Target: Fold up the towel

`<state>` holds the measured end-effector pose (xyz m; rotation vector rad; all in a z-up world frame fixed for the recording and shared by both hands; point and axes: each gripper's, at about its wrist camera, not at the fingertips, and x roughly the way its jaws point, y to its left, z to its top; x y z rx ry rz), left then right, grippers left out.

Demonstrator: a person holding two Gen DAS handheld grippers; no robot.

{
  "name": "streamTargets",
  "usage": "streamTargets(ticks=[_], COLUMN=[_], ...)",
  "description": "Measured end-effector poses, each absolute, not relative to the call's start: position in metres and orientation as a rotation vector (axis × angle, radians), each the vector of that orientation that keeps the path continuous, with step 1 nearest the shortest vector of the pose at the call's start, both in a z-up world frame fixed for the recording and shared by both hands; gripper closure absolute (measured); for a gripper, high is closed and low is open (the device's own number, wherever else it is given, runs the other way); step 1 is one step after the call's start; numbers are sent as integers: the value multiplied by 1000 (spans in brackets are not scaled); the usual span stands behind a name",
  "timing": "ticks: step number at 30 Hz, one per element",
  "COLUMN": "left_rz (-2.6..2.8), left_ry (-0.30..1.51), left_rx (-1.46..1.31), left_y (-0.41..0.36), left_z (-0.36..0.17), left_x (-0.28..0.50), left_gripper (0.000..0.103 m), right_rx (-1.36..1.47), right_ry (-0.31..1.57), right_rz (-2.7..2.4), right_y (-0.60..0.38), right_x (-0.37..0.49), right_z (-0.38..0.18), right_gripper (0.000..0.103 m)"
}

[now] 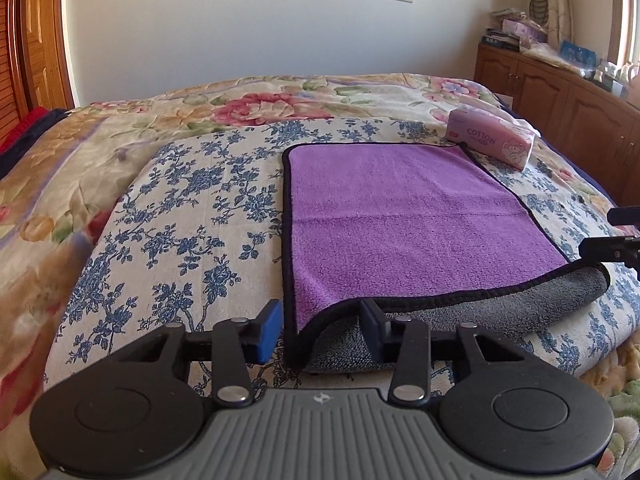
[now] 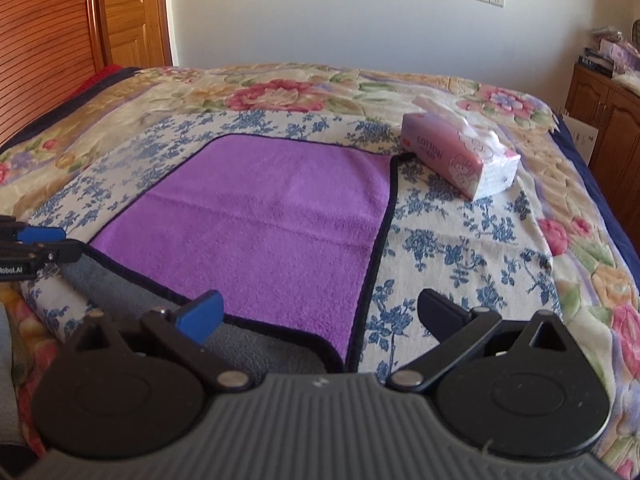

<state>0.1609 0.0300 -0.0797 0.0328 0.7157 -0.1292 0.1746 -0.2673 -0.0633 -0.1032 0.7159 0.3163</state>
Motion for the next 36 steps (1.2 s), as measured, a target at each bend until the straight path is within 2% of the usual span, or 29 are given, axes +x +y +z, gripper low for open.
streamTargets(ticks=[5, 6, 7, 20, 26, 31, 33, 36], left_rz=[-131, -131, -130, -125, -124, -123, -123, -125], left_ry=[732, 734, 736, 745, 750, 751, 752, 751], left_rx=[25, 27, 28, 35, 41, 42, 42, 45], left_y=[30, 30, 30, 30, 29, 29, 29, 29], left_z=[-81, -82, -82, -84, -85, -85, -85, -85], left_x=[162, 161, 161, 161, 161, 161, 161, 161], left_gripper=[70, 71, 72, 76, 77, 82, 85, 88], right_rx=[-85, -80, -74, -38, -31, -54, -72, -74], right_ry=[757, 766, 778, 882, 893, 892, 883, 885], right_rz=[325, 327, 331, 363, 382, 367, 350, 352], right_y=[-269, -269, -270, -272, -273, -273, -274, -274], right_x=[176, 176, 177, 182, 182, 183, 182, 183], right_z=[-68, -69, -69, -81, -81, -81, -81, -82], right_gripper=[1, 4, 13, 29, 48, 74, 80, 83])
